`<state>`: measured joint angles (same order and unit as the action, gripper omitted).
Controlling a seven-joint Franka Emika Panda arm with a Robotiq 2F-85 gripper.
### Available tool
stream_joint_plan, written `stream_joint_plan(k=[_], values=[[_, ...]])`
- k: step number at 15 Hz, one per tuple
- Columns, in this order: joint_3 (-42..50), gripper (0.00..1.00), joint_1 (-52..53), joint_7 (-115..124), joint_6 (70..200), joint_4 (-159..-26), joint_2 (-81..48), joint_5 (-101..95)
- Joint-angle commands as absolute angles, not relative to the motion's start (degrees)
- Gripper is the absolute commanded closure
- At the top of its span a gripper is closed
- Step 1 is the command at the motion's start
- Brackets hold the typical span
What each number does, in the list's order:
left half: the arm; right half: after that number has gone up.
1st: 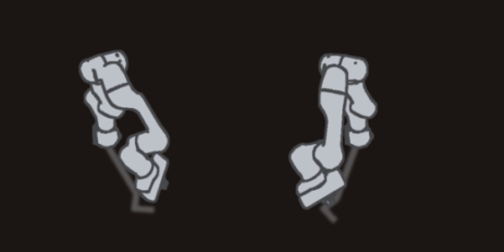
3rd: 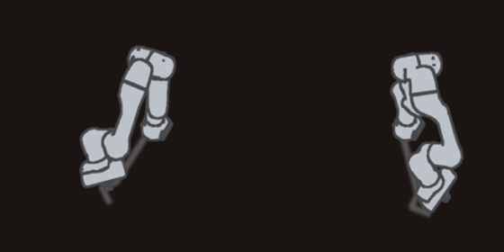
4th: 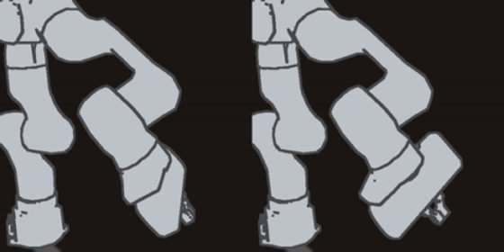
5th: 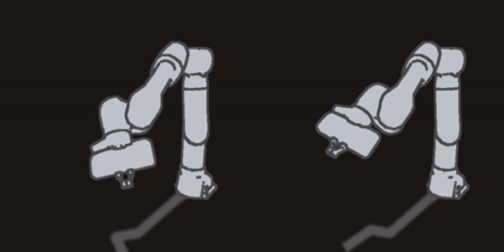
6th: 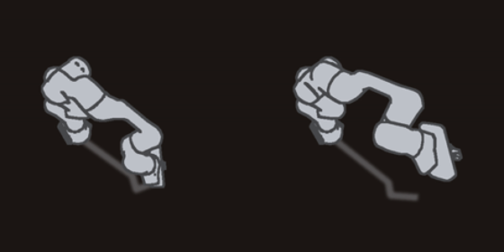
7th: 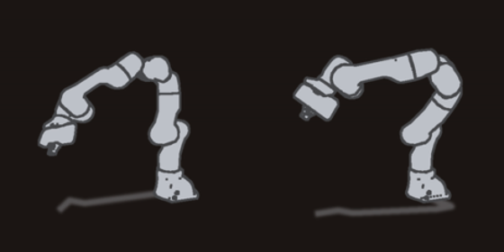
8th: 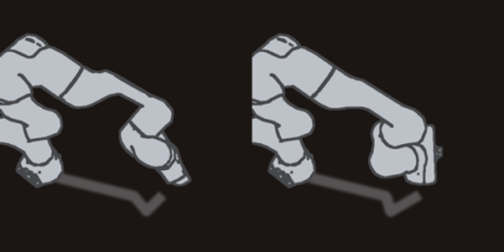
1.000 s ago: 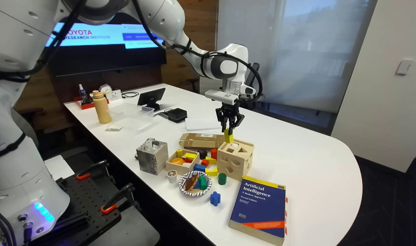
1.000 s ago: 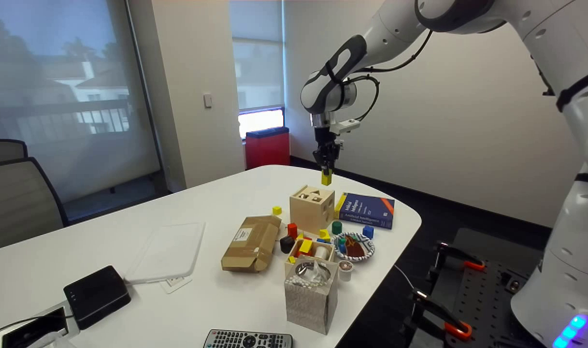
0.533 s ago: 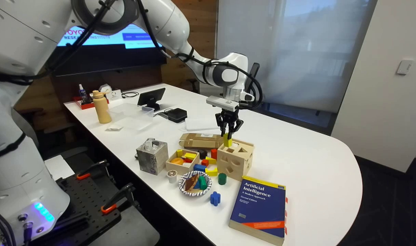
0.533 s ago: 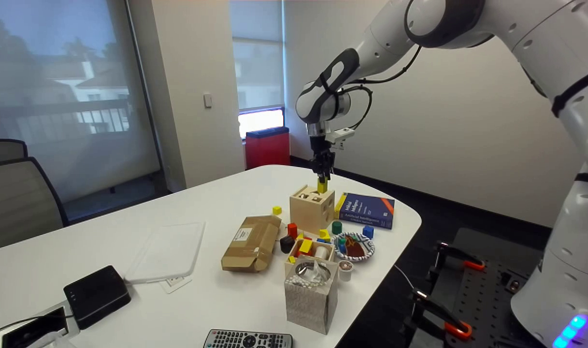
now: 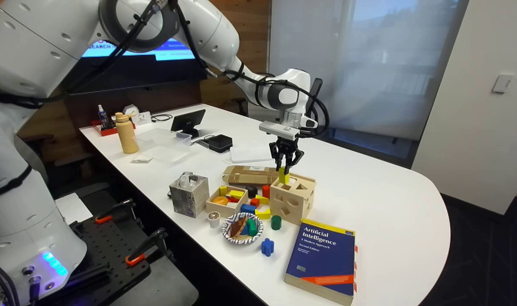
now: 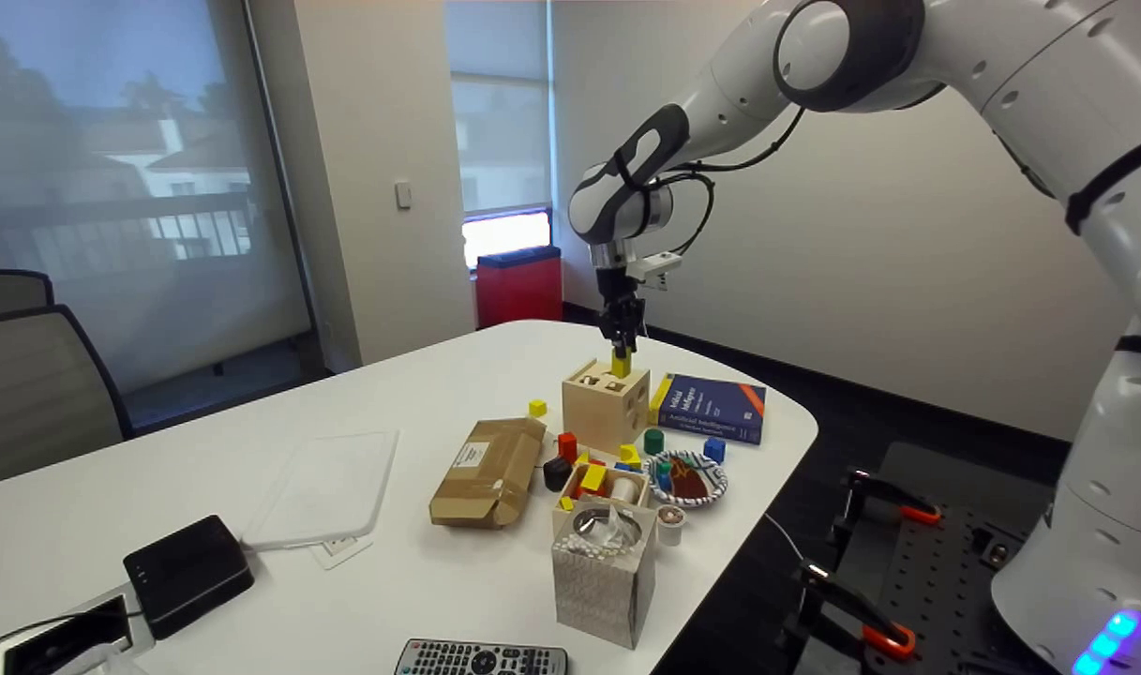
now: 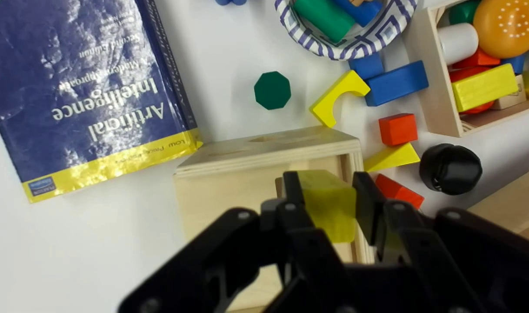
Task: Put the yellow cube inside the cube-shaped object
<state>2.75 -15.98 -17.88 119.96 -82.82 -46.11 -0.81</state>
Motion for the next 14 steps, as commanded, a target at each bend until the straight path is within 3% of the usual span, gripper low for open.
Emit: stream_joint_plan(k=[1,14], values=[[2.10,0.91,-16.41,-19.75,116.89,-78.49,-48.47,-0.20],[2.05,0.91,-16.33,-19.40,115.02,-73.15,-53.00,-0.54]])
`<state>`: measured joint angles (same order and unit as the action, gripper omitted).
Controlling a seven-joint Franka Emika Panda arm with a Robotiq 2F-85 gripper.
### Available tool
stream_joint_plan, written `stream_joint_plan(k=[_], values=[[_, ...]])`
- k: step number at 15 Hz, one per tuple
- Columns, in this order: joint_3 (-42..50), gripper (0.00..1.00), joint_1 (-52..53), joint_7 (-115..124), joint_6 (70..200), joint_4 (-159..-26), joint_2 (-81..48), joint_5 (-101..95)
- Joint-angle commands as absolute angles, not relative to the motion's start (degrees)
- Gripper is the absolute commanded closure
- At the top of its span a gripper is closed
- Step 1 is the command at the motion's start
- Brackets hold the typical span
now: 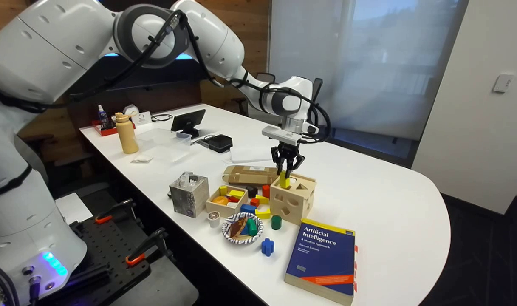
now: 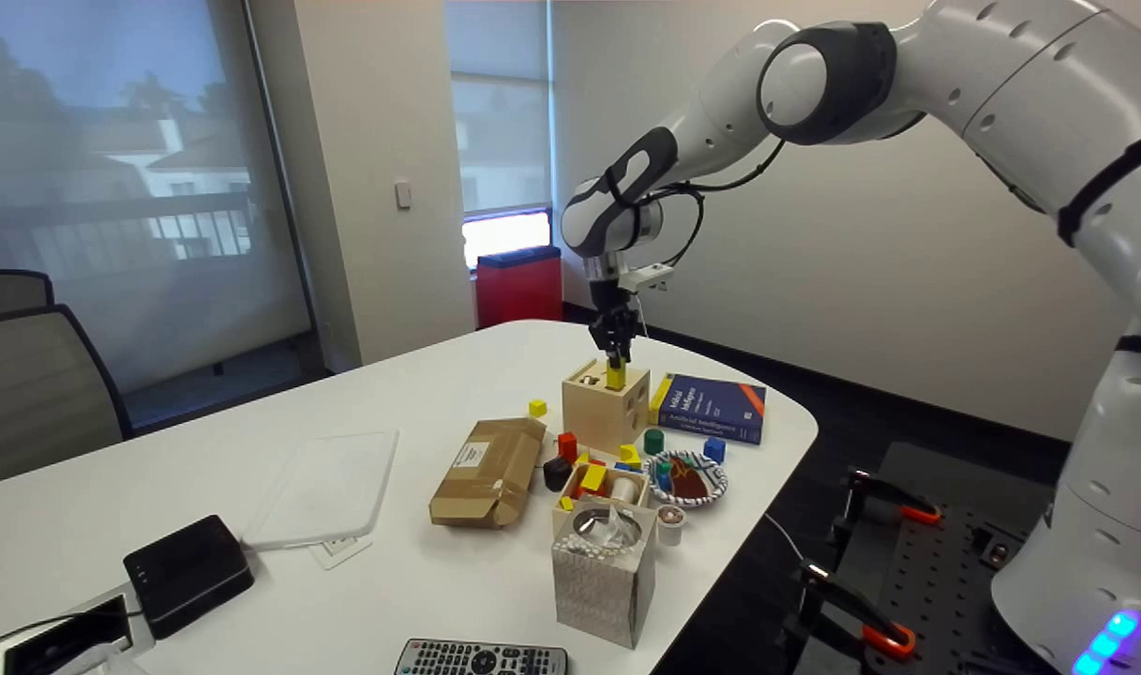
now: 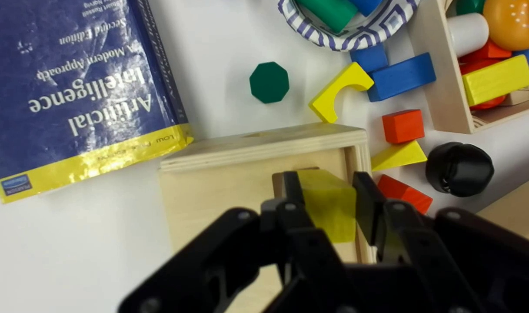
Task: Put the yellow cube inside the cube-shaped object
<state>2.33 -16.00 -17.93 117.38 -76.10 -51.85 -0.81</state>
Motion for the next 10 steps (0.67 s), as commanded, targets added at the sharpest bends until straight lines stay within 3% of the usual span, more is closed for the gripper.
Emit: stream_joint_plan(k=[1,10], values=[[2.08,0.91,-16.34,-19.42,114.89,-72.73,-53.29,-0.59],[2.08,0.91,-16.40,-19.41,113.32,-70.72,-55.19,-0.62]])
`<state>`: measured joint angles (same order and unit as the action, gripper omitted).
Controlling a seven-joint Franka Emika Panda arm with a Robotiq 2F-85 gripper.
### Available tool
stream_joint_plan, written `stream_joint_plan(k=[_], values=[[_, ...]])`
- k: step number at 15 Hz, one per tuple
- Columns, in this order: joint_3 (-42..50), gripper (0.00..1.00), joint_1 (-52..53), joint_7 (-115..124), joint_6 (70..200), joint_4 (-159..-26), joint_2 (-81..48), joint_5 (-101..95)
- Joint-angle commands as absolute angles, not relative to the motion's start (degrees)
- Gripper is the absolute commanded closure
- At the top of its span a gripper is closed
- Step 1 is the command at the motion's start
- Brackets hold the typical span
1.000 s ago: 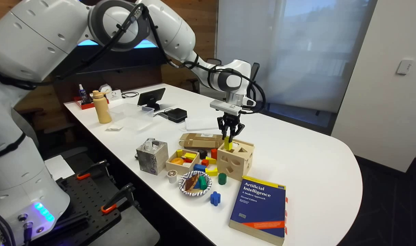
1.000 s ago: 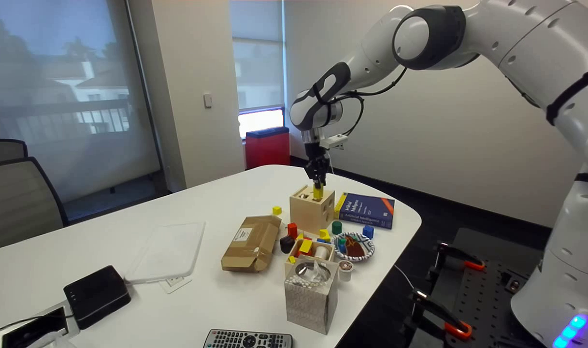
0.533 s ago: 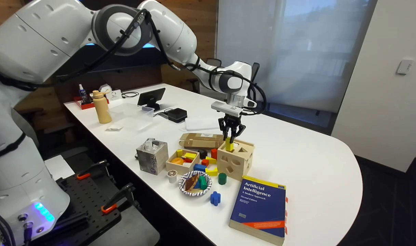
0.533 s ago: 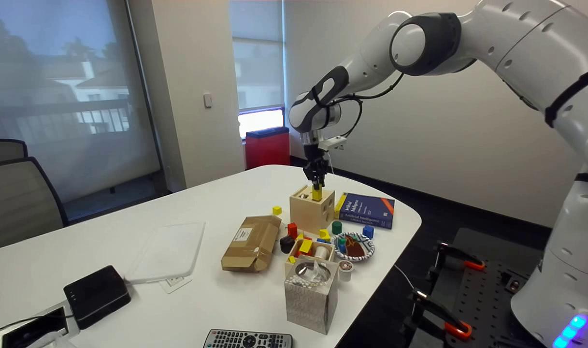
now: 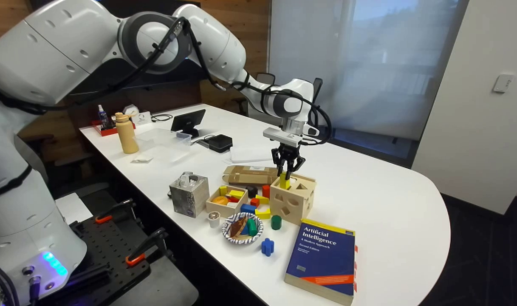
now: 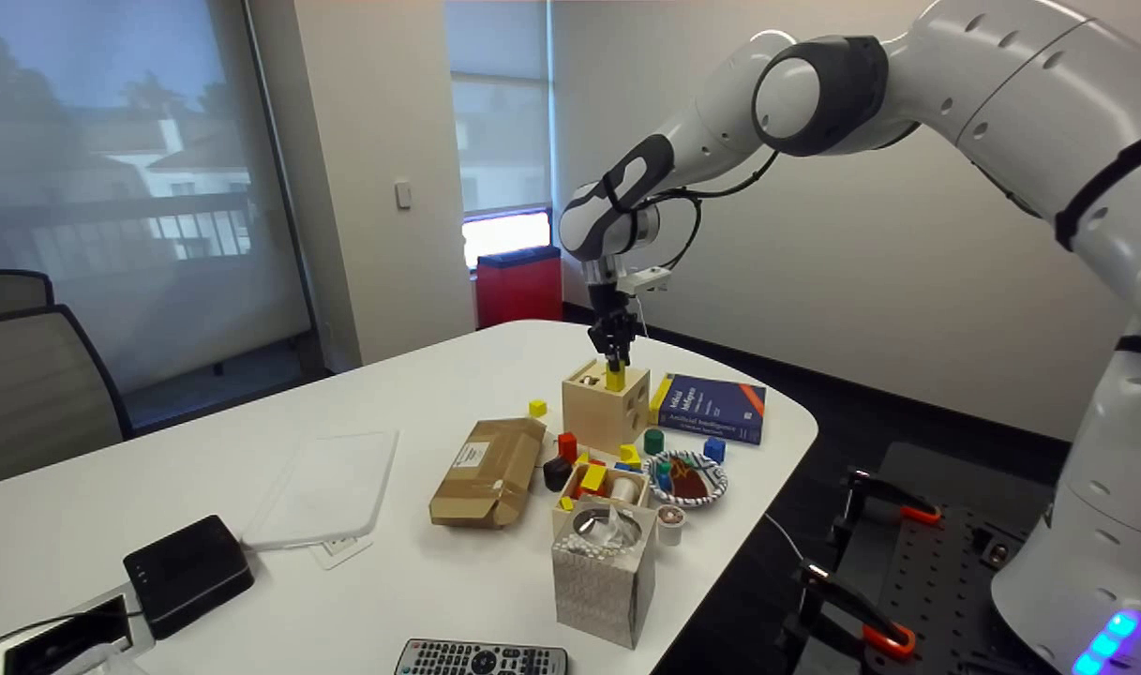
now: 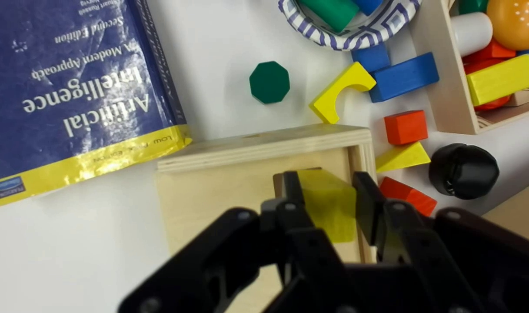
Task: Put the yellow cube inside the cube-shaped object
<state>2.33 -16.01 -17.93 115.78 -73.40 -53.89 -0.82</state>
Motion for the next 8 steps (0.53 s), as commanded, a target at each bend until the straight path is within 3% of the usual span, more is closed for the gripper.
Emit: stream_joint_plan(k=[1,8], values=[[2.02,0.91,-16.44,-19.51,113.18,-70.49,-55.31,-0.57],[1.92,0.91,-16.37,-20.06,112.55,-69.40,-56.11,-0.79]])
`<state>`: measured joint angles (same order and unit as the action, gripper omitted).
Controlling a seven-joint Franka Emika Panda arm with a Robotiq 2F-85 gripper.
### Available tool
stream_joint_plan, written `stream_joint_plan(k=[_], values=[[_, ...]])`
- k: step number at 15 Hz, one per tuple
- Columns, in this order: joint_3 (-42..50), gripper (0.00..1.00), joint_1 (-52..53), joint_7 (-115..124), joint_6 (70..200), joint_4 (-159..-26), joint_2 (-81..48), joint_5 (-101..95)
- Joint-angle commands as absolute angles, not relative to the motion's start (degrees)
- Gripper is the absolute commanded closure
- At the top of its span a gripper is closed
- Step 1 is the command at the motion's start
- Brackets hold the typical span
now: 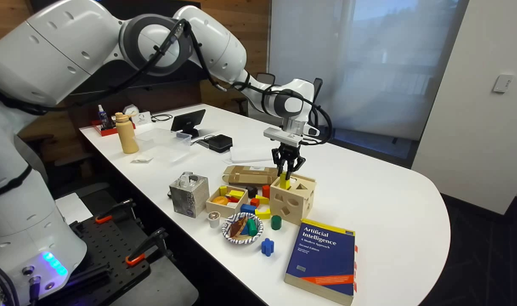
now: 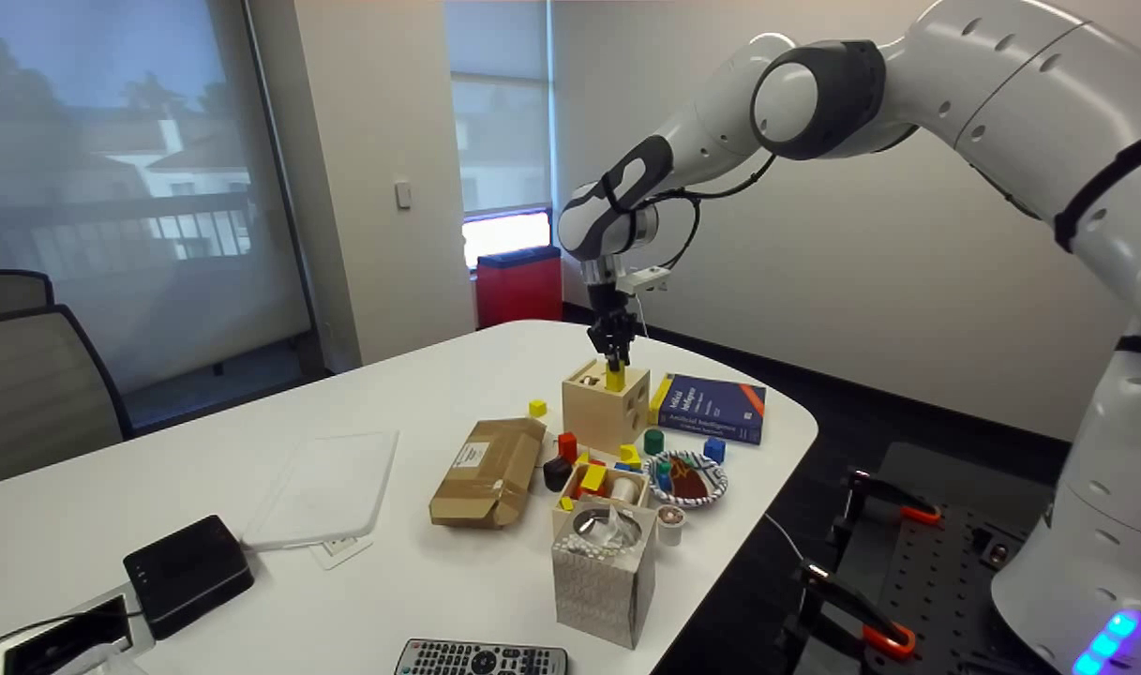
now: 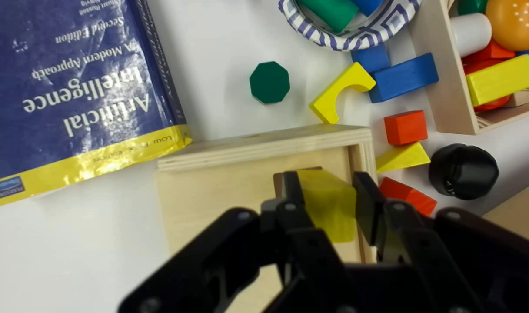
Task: Put the yellow cube inside the cube-shaped object
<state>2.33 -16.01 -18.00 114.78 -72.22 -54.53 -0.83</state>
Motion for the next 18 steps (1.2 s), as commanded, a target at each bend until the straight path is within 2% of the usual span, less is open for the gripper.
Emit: stream_joint_plan(k=[1,14,15,16,18], values=[[1.95,0.91,-16.40,-20.30,112.60,-68.98,-56.33,-0.90],[1.96,0.91,-16.54,-22.70,111.27,-65.64,-59.02,-1.17],[1.99,0.41,-16.54,-22.58,111.09,-65.52,-59.10,-1.15],[1.95,0.40,-16.59,-22.53,111.05,-65.53,-59.05,-1.06],[1.94,0.27,-16.65,-22.46,111.03,-65.49,-58.96,-0.97]])
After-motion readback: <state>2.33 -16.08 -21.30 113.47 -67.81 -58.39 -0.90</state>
